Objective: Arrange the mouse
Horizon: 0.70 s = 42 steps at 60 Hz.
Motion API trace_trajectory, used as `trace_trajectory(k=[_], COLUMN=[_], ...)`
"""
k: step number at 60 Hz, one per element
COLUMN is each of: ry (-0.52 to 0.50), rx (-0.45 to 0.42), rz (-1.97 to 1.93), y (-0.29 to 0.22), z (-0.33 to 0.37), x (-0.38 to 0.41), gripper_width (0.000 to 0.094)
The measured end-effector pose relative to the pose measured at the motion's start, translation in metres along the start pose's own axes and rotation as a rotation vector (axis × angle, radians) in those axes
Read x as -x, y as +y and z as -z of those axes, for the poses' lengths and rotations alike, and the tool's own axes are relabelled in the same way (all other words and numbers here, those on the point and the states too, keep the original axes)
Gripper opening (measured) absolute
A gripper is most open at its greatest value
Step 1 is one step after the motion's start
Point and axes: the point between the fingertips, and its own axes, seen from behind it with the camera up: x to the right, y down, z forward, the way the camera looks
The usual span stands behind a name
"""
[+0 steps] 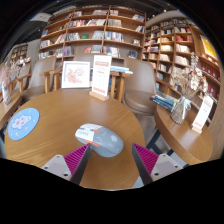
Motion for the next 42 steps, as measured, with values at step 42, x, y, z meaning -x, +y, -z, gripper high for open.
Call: trace_trajectory(k=[42], ry=[-0.023], rx=[0.029], rz=[-0.081], y=[-0.049], z=[-0.088], x=[-0.011], gripper_width=[0.0851])
